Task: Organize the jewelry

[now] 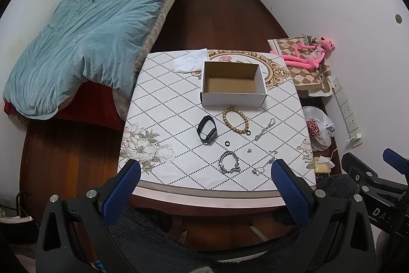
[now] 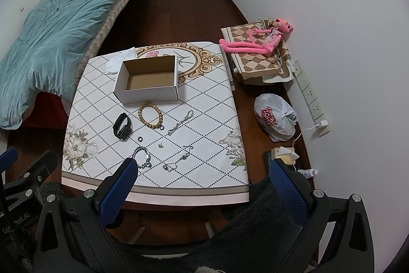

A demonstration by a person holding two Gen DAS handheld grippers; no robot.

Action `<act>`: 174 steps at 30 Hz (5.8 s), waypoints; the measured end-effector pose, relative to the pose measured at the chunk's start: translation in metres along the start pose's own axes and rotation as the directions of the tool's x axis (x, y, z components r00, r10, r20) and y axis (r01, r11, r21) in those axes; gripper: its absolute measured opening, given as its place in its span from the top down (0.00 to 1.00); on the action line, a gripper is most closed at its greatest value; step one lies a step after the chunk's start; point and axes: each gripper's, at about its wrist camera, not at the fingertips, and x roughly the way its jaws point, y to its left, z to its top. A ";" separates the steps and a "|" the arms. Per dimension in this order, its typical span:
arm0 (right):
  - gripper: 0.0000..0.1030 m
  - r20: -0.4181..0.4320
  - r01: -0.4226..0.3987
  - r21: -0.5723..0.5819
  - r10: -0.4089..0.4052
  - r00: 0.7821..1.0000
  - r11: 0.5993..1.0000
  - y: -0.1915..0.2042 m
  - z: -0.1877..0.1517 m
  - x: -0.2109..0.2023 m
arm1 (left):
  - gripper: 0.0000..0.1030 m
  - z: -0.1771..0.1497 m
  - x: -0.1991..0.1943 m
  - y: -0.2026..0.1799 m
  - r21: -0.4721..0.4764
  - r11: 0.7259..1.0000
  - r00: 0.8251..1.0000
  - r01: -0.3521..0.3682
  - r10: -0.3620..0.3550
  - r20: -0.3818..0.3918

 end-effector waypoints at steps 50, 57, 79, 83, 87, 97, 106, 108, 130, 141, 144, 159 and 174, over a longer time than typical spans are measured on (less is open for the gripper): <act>0.00 0.020 -0.004 -0.001 0.004 1.000 1.000 -0.001 0.006 -0.005 | 0.00 0.010 -0.007 0.000 -0.002 1.000 1.000 0.000 0.000 0.006; 0.00 0.015 -0.008 0.002 0.008 1.000 1.000 -0.002 0.007 -0.003 | 0.00 0.017 -0.001 -0.008 -0.002 1.000 1.000 -0.011 0.011 0.011; 0.08 -0.331 -0.030 0.118 0.068 0.941 0.993 -0.023 -0.017 0.222 | 0.28 -0.010 0.210 -0.008 0.023 0.999 0.949 0.033 -0.024 -0.316; 0.10 -0.367 -0.040 0.127 0.084 0.926 0.991 -0.019 -0.031 0.241 | 0.29 -0.028 0.242 -0.008 -0.016 0.998 0.918 0.060 -0.061 -0.392; 0.13 -0.386 -0.047 0.136 0.097 0.918 0.990 -0.019 -0.038 0.252 | 0.29 -0.035 0.256 -0.012 -0.031 0.996 0.904 0.084 -0.089 -0.417; 0.15 -0.391 -0.056 0.148 0.110 0.914 0.987 -0.019 -0.037 0.265 | 0.94 -0.039 0.265 -0.035 0.069 0.994 0.924 0.084 -0.052 -0.379; 0.31 -0.375 -0.168 0.198 0.233 0.897 0.966 -0.007 -0.043 0.267 | 0.95 -0.036 0.238 -0.002 -0.019 0.993 0.939 0.113 -0.113 -0.326; 0.34 -0.368 -0.197 0.188 0.255 0.894 0.962 0.004 -0.045 0.264 | 0.95 -0.038 0.227 0.009 -0.022 0.993 0.942 0.114 -0.116 -0.314; 0.90 -0.270 -0.253 0.063 0.260 0.927 0.966 0.047 -0.058 0.235 | 0.95 -0.031 0.202 0.033 -0.045 0.990 0.961 0.136 -0.143 -0.236; 0.90 -0.151 -0.363 0.114 0.378 0.914 0.925 0.018 0.007 0.187 | 0.95 0.008 0.163 0.021 -0.043 0.971 0.960 0.233 -0.237 -0.151; 0.90 -0.119 -0.408 0.102 0.419 0.900 0.907 0.020 0.027 0.170 | 0.95 0.024 0.151 0.022 -0.060 0.961 0.952 0.272 -0.277 -0.130; 0.91 0.023 -0.500 -0.036 0.501 0.865 0.865 0.052 0.153 0.135 | 0.95 0.135 0.138 0.031 -0.007 0.941 0.940 0.340 -0.340 -0.020; 0.90 -0.157 -0.387 -0.057 0.375 0.914 0.920 0.081 0.219 0.268 | 0.94 0.185 0.258 0.025 -0.012 0.951 0.935 0.309 -0.306 -0.181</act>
